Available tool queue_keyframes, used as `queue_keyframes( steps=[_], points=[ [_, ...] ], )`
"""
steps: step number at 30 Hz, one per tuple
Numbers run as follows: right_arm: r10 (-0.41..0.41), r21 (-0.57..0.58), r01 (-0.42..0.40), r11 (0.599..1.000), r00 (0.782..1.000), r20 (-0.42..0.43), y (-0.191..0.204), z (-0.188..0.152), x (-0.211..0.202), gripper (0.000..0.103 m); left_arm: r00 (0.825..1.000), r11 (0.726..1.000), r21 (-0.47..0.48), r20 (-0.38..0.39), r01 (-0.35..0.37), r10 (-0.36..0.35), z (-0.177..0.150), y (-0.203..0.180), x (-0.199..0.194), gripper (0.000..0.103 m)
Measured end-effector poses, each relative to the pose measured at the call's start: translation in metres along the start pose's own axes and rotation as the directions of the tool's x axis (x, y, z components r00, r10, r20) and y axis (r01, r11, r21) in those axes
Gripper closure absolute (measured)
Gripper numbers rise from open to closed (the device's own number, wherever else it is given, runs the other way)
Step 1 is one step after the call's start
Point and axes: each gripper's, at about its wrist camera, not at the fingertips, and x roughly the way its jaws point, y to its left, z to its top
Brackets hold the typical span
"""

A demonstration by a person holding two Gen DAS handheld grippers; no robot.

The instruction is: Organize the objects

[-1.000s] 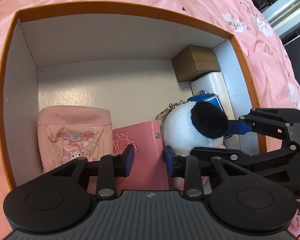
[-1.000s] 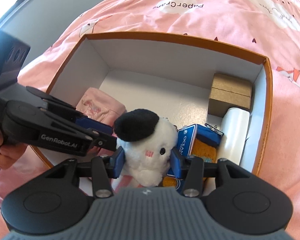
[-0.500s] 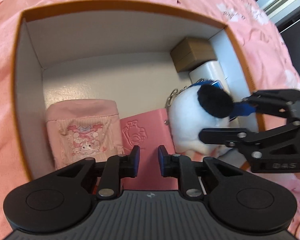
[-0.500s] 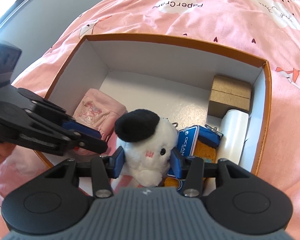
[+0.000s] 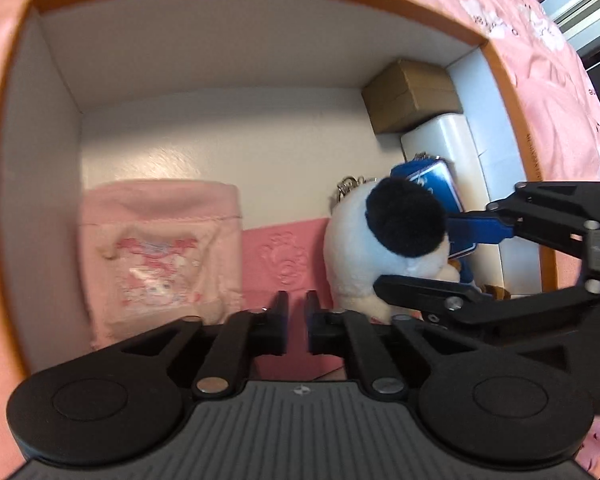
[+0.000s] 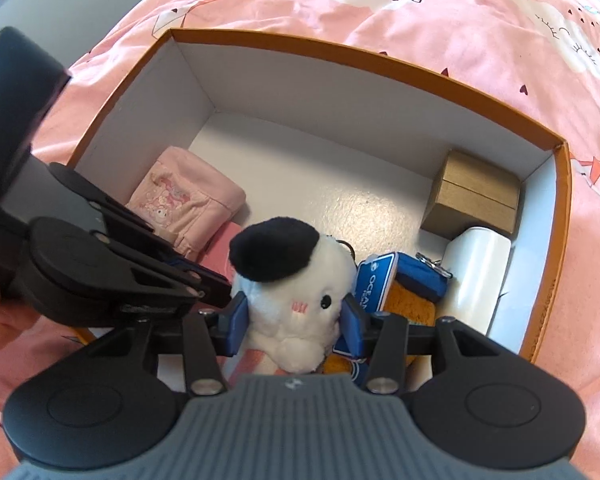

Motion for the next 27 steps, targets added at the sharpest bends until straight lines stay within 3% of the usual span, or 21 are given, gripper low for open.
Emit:
queue_keyframes(
  steps=[7,9,13,19,23,27],
  points=[
    [-0.049,-0.058,0.048,0.997,0.998,-0.031,0.011,0.001,0.005,0.053,0.993,0.999,0.011,0.106,0.049,-0.05,-0.01,0.002,-0.042,0.087],
    [-0.053,-0.05,0.051,0.997,0.998,-0.031,0.011,0.002,0.005,0.052,0.987,0.999,0.043,0.163,-0.002,-0.005,-0.012,0.0,-0.056,0.081],
    [-0.05,-0.044,0.049,0.998,0.999,-0.017,0.012,0.002,0.0,0.048,0.959,0.977,0.101,0.232,-0.188,0.16,0.004,-0.002,-0.064,0.075],
    [-0.083,-0.086,0.085,0.993,0.996,0.024,0.023,-0.002,-0.009,0.045,0.96,0.94,0.229,0.184,-0.252,0.212,0.033,-0.004,-0.039,0.075],
    [-0.088,-0.101,0.092,0.991,0.995,0.047,0.024,0.0,-0.015,0.045,0.942,0.907,0.272,0.185,-0.323,0.28,0.042,-0.009,-0.022,0.075],
    [-0.068,-0.093,0.073,0.993,0.996,0.058,0.025,0.007,-0.018,0.046,0.948,0.917,0.251,0.154,-0.309,0.277,0.05,-0.006,-0.015,0.075]
  ],
)
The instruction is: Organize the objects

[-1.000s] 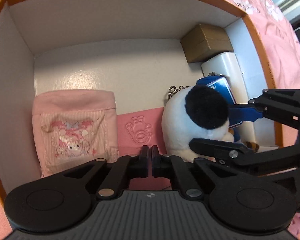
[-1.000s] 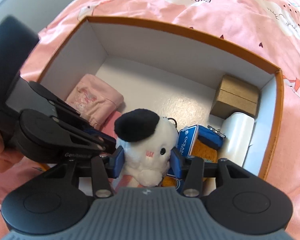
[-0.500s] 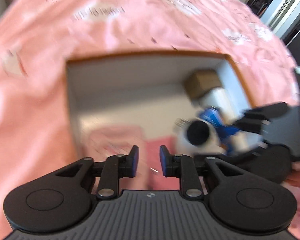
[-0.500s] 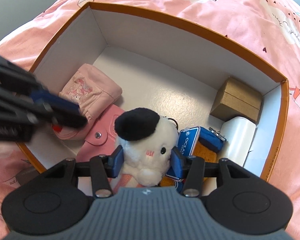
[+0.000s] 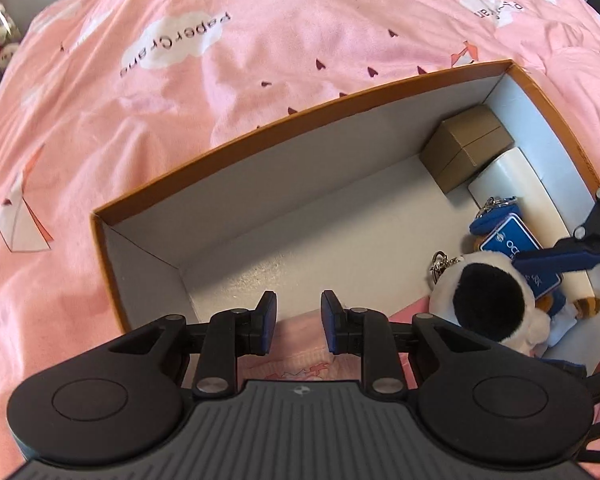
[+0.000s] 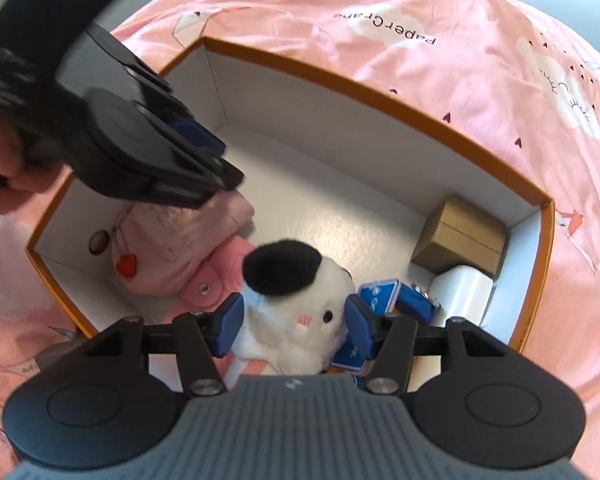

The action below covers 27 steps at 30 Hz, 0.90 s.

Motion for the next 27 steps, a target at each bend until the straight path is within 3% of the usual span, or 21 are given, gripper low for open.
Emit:
queue_keyframes(
  steps=[2,8,13,17,23,27],
  points=[
    [-0.017,0.004,0.017,1.0,1.0,-0.007,0.0,0.003,0.003,0.054,1.0,1.0,-0.02,-0.03,-0.001,0.001,0.002,0.002,0.003,0.075],
    [-0.025,0.008,0.025,1.0,1.0,-0.015,0.002,0.007,0.007,0.054,0.994,0.999,-0.046,-0.105,-0.004,-0.001,-0.002,0.002,0.006,0.075],
    [-0.026,0.012,0.026,1.0,1.0,-0.017,0.002,0.006,0.007,0.054,0.987,0.999,0.0,-0.154,-0.036,0.035,-0.012,-0.007,0.006,0.076],
    [-0.03,0.013,0.03,0.999,1.0,-0.01,0.003,0.004,0.007,0.054,0.992,0.999,-0.008,-0.114,-0.053,0.052,-0.017,-0.009,0.003,0.076],
    [-0.027,0.044,0.025,0.999,0.999,0.037,0.004,0.001,-0.007,0.054,0.999,0.998,-0.035,0.022,-0.043,0.044,-0.027,-0.008,-0.034,0.076],
    [-0.026,0.073,0.019,0.997,0.995,0.097,0.007,-0.004,-0.023,0.054,0.991,0.999,-0.027,0.133,-0.027,0.03,-0.043,-0.015,-0.071,0.076]
  ],
)
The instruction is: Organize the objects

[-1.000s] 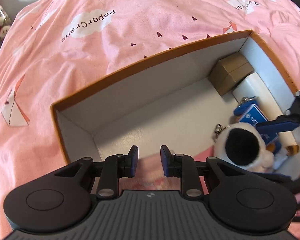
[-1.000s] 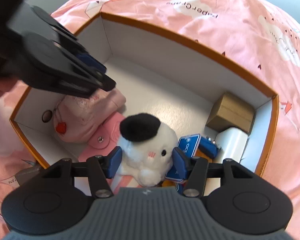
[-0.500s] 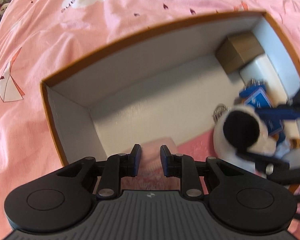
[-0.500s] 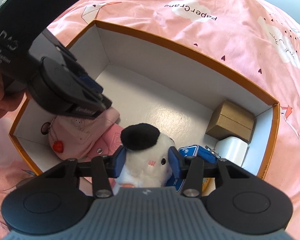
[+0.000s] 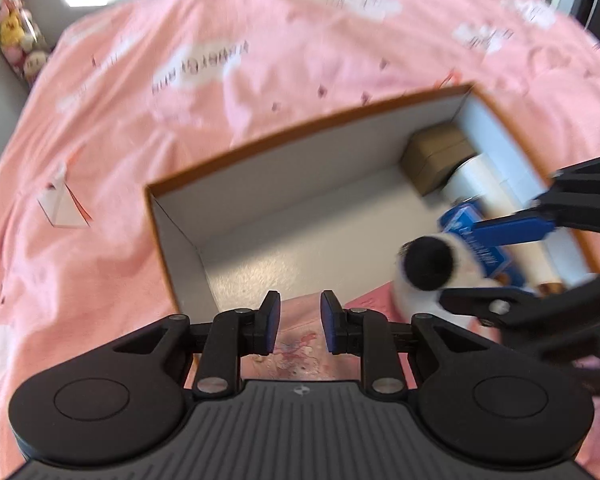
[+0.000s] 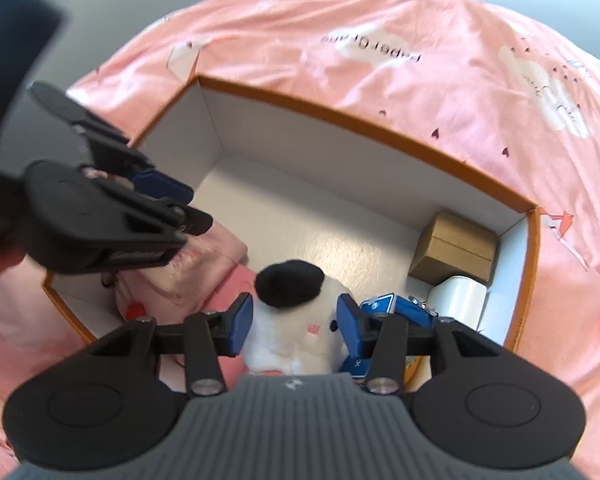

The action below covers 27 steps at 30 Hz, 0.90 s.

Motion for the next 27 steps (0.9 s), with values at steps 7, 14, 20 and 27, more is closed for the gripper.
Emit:
queue_keyframes(
  steps=[7,14,20,27],
  points=[
    [0.007,0.072,-0.018,0.997,0.988,0.153,0.013,-0.021,-0.041,0.054,0.984,0.998,-0.008,0.165,0.064,-0.062,-0.036,-0.012,-0.066,0.074],
    [0.086,0.167,-0.117,0.979,0.98,0.181,0.031,-0.058,-0.073,0.054,0.989,0.989,-0.106,0.12,0.103,-0.09,-0.082,-0.017,-0.079,0.074],
    [0.12,0.2,-0.136,0.97,0.989,0.09,0.057,-0.098,-0.07,0.054,0.997,0.994,-0.083,0.028,0.075,-0.072,-0.124,-0.033,-0.067,0.074],
    [0.152,0.303,-0.12,0.946,0.984,-0.087,0.067,-0.138,-0.037,0.054,0.998,0.999,-0.047,-0.062,0.023,-0.026,-0.157,-0.036,-0.045,0.048]
  ],
)
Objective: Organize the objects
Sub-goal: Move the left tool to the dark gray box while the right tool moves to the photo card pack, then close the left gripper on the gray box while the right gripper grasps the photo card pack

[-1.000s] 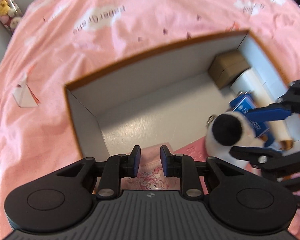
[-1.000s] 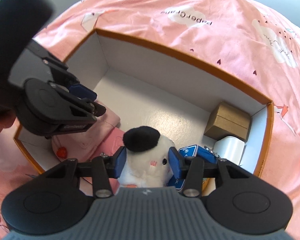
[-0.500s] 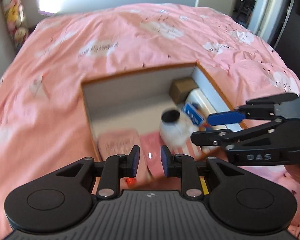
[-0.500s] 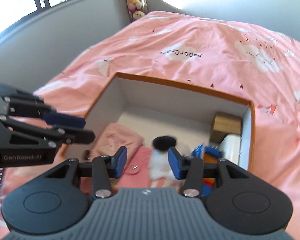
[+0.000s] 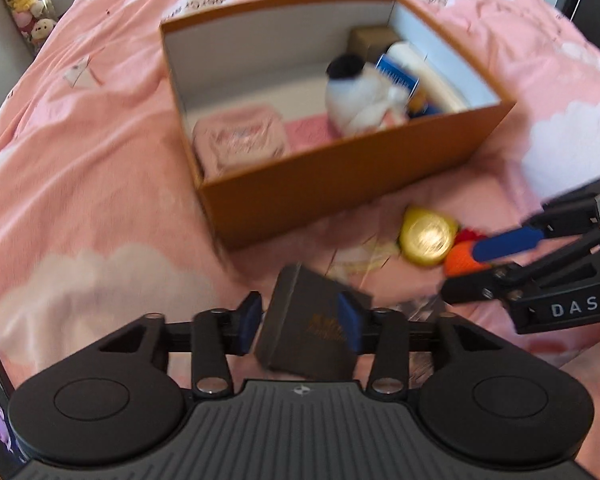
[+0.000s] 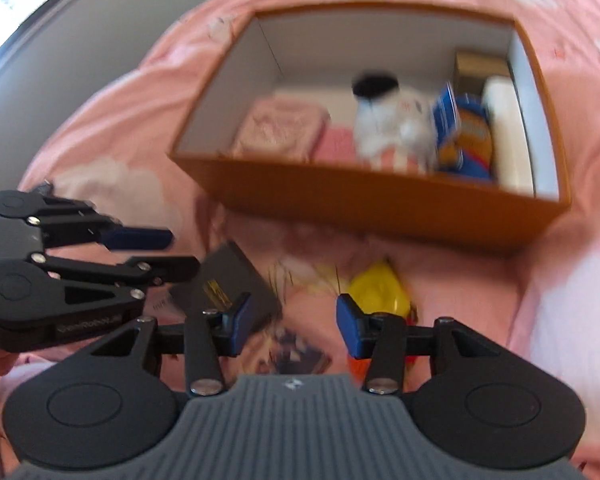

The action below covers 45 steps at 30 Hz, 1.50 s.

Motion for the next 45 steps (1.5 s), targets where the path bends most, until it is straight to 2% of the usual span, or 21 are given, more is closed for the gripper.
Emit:
queue_keyframes(
  steps=[4,8,11,20,27,31,34,37,41,45],
  points=[
    [0.061,0.122,-0.048,0.991,0.993,-0.102,-0.016,-0.014,0.02,0.054,0.999,1.0,-0.007,-0.028,-0.026,0.026,-0.015,0.008,0.009,0.038],
    [0.13,0.206,-0.092,0.974,0.975,-0.18,-0.023,-0.022,0.038,0.052,0.998,0.997,-0.067,-0.043,0.032,-0.035,-0.021,0.02,0.016,0.03],
    [0.163,0.232,-0.11,0.966,0.962,-0.221,-0.024,-0.025,0.05,0.05,0.997,0.995,-0.082,-0.042,0.057,-0.061,-0.024,0.025,0.02,0.028],
    [0.201,0.273,-0.13,0.953,0.947,-0.252,-0.027,-0.025,0.072,0.05,0.993,0.996,-0.031,-0.08,0.08,-0.082,-0.018,0.026,0.042,0.026],
    [0.245,0.336,-0.155,0.929,0.938,-0.246,-0.039,-0.024,0.081,0.049,0.982,0.987,-0.024,-0.097,0.159,-0.161,-0.006,0.025,0.064,0.017],
    [0.257,0.346,-0.164,0.924,0.935,-0.243,-0.041,-0.024,0.083,0.049,0.972,0.98,-0.04,-0.124,0.194,-0.198,-0.004,0.022,0.075,0.014],
    [0.24,0.322,-0.158,0.933,0.942,-0.233,-0.036,-0.022,0.078,0.058,0.974,0.982,-0.033,-0.13,0.184,-0.187,-0.003,0.018,0.076,0.016],
    [0.226,0.299,-0.158,0.941,0.951,-0.21,-0.032,-0.019,0.068,0.067,0.973,0.981,-0.057,-0.13,0.183,-0.189,-0.004,0.02,0.071,0.025],
    [0.186,0.255,-0.135,0.957,0.965,-0.186,-0.024,-0.015,0.056,0.07,0.972,0.978,-0.096,-0.129,0.185,-0.196,-0.004,0.024,0.061,0.039],
    [0.158,0.199,-0.128,0.972,0.976,-0.147,-0.02,-0.012,0.04,0.074,0.973,0.978,-0.108,-0.131,0.176,-0.19,-0.005,0.022,0.053,0.046]
  ],
)
